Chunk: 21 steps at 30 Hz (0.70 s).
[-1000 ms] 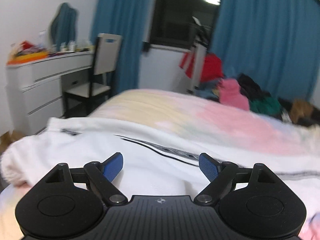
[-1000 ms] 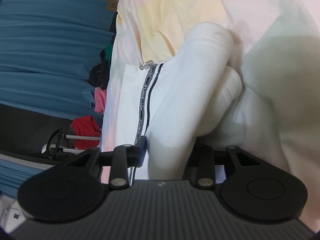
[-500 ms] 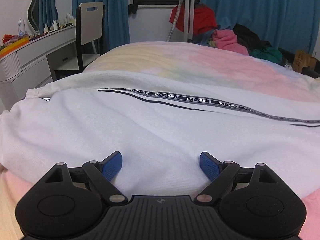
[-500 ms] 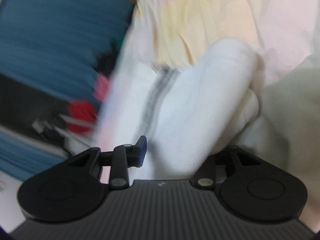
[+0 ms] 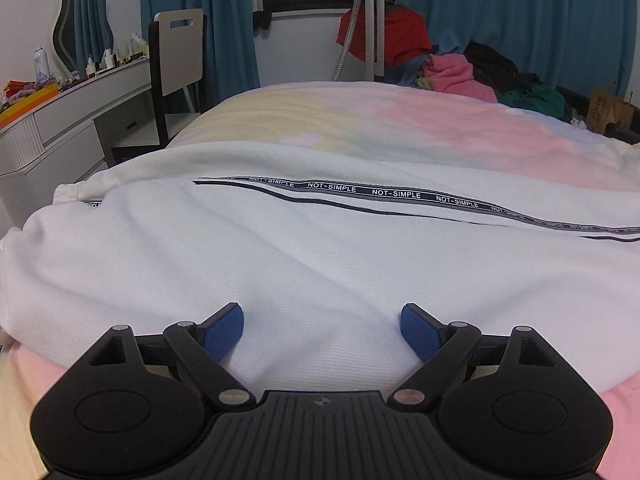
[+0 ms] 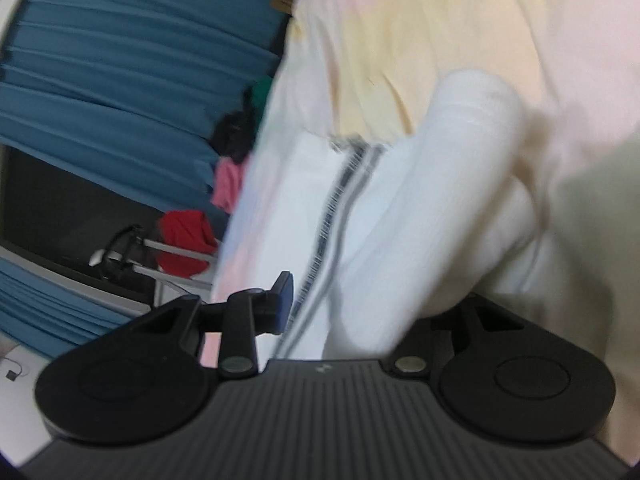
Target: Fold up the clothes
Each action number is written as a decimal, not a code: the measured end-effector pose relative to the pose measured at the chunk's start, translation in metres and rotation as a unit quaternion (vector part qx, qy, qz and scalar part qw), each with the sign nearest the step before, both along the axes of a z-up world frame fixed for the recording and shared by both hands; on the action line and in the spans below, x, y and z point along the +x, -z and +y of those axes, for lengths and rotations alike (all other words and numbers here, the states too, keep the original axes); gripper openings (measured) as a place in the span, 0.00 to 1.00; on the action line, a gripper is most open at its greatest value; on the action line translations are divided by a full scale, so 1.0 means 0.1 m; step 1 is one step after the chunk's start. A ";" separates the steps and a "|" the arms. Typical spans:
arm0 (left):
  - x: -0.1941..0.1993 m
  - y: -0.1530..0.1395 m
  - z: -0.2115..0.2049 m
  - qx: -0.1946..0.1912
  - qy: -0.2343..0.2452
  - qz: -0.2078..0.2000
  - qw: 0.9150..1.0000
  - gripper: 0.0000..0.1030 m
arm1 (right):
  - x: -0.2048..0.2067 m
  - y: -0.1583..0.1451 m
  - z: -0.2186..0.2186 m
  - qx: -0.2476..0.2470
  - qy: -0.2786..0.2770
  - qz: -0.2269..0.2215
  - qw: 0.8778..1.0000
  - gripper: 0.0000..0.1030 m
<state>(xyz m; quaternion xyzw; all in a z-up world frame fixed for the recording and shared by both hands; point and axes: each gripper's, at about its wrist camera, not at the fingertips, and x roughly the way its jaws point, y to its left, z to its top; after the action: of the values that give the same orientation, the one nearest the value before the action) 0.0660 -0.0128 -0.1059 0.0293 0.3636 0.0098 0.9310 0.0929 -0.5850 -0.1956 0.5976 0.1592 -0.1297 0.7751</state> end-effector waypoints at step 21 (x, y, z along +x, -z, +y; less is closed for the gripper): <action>0.11 -0.02 0.11 -0.014 0.009 0.006 1.000 0.88 | 0.07 -1.03 0.86 -0.348 0.028 0.027 0.937 0.11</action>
<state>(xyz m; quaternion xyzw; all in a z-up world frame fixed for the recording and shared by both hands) 0.0774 -0.0022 -0.1040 0.0198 0.3694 -0.0037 0.9290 0.0995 -0.4994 -0.0928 0.2913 0.1085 -0.2146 0.9259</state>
